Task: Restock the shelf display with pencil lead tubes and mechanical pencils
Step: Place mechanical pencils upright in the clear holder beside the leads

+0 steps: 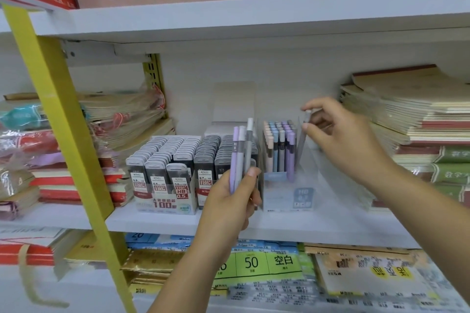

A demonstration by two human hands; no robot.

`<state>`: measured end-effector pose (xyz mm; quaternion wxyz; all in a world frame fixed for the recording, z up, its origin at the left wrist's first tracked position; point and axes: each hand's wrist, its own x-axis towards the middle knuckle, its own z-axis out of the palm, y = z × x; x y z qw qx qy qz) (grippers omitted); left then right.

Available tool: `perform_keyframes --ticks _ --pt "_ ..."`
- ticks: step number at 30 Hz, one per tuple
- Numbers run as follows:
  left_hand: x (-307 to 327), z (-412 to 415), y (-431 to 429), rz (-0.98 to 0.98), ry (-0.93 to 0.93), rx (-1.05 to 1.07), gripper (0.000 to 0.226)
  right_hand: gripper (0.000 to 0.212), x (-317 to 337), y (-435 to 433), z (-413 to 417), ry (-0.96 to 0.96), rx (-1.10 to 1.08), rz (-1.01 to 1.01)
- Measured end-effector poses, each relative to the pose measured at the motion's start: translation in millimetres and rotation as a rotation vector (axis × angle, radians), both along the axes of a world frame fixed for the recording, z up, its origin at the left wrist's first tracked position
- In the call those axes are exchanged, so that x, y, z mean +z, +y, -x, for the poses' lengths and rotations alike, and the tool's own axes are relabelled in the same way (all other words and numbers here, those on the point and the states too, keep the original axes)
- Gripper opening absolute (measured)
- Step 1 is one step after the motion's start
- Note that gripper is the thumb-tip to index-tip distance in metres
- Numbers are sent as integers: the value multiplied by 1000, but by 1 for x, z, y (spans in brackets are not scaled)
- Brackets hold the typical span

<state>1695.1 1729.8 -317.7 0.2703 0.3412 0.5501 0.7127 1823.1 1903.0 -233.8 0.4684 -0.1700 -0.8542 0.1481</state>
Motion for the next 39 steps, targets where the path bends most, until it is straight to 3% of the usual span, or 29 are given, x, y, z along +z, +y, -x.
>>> perform_keyframes --ticks 12,18,20,22,25,27,29,32,36,39 --pt "-3 1 -1 -24 -47 -14 17 27 -14 5 5 -102 -37 -27" --pt "-2 -1 -1 -12 -32 -32 16 38 -28 4 9 -222 -237 -149" --pt "-2 -2 -2 -9 -20 -50 16 41 -26 -5 8 -178 -262 -154" --pt "-1 -3 -1 -13 9 -102 16 42 -21 -21 8 -44 -94 -22" --pt "-2 -5 0 3 54 -176 17 42 -13 -43 13 26 297 429" --pt "-3 -7 0 9 75 -211 18 35 -10 -47 15 46 376 555" --pt "-3 -6 -1 2 73 -199 29 29 -2 -46 10 193 372 578" --pt "-5 0 -5 0 57 -142 35 30 8 -31 -4 361 292 380" --pt "-7 7 -6 10 16 -128 28 31 2 -23 0 113 126 95" --pt "-7 7 -6 14 -30 -157 24 27 -7 -25 8 -20 66 -5"
